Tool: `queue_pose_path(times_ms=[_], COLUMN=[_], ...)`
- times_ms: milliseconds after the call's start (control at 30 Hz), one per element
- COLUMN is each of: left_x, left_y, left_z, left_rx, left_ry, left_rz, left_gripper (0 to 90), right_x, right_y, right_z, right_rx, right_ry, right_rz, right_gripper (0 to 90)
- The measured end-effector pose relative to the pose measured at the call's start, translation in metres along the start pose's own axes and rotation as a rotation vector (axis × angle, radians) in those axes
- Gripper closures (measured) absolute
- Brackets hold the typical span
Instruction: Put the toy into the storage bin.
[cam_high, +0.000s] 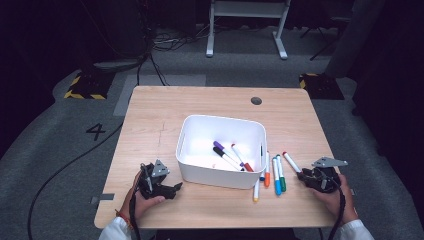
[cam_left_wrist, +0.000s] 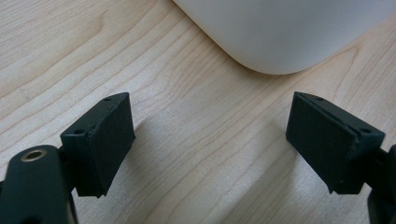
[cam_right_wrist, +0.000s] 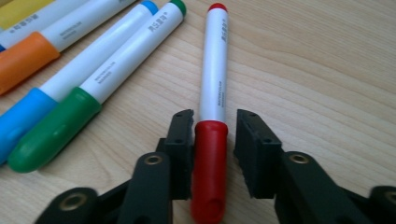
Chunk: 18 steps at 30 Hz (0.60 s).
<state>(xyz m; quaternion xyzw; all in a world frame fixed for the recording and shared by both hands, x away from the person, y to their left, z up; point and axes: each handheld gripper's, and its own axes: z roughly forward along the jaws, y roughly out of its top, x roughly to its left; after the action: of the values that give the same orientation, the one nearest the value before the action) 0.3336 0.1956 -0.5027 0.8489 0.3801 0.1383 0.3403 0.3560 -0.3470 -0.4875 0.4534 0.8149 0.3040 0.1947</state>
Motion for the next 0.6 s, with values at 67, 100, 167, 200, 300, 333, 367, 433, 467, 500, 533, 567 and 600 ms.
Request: queue_pose_path(times_ms=[67,100,167,200,300,333,367,433,467,500,533,567,600], left_x=[0.0,0.0,0.0,0.0,0.0,0.0,0.0,0.0,0.0,0.0,0.0,0.0,0.0], left_y=[0.0,0.0,0.0,0.0,0.0,0.0,0.0,0.0,0.0,0.0,0.0,0.0,0.0], left_z=[0.0,0.0,0.0,0.0,0.0,0.0,0.0,0.0,0.0,0.0,0.0,0.0,0.0], left_rx=[0.0,0.0,0.0,0.0,0.0,0.0,0.0,0.0,0.0,0.0,0.0,0.0,0.0], left_ry=[0.0,0.0,0.0,0.0,0.0,0.0,0.0,0.0,0.0,0.0,0.0,0.0,0.0], left_rz=[0.0,0.0,0.0,0.0,-0.001,0.0,0.0,0.0,-0.001,0.0,-0.001,0.0,-0.001], left_gripper=[15.3,15.3,15.3,15.3,15.3,15.3,15.3,15.3,15.3,15.3,15.3,15.3,15.3], right_x=[-0.003,-0.005,-0.006,-0.007,-0.008,-0.008,-0.009,-0.009,-0.009,-0.008,-0.008,-0.008,-0.007], right_y=[-0.001,-0.001,-0.001,-0.002,-0.002,-0.001,-0.001,0.001,0.002,0.003,0.004,0.005,0.006], right_z=[0.0,0.0,0.0,0.0,0.0,-0.001,-0.003,-0.006,-0.007,-0.008,-0.009,-0.01,-0.011], right_rx=[-0.004,-0.003,-0.013,-0.013,-0.02,-0.027,-0.035,-0.052,-0.062,-0.067,-0.07,-0.077,-0.081], right_ry=[-0.001,-0.002,-0.004,-0.001,-0.007,-0.007,-0.006,-0.005,-0.002,-0.002,0.0,0.002,0.003], right_rz=[0.01,0.009,0.023,0.021,0.012,0.009,0.008,0.008,0.009,0.013,-0.001,0.001,-0.004], right_gripper=[73.9,73.9,74.0,74.0,74.1,74.1,74.1,74.1,74.1,74.2,74.1,74.2,74.2])
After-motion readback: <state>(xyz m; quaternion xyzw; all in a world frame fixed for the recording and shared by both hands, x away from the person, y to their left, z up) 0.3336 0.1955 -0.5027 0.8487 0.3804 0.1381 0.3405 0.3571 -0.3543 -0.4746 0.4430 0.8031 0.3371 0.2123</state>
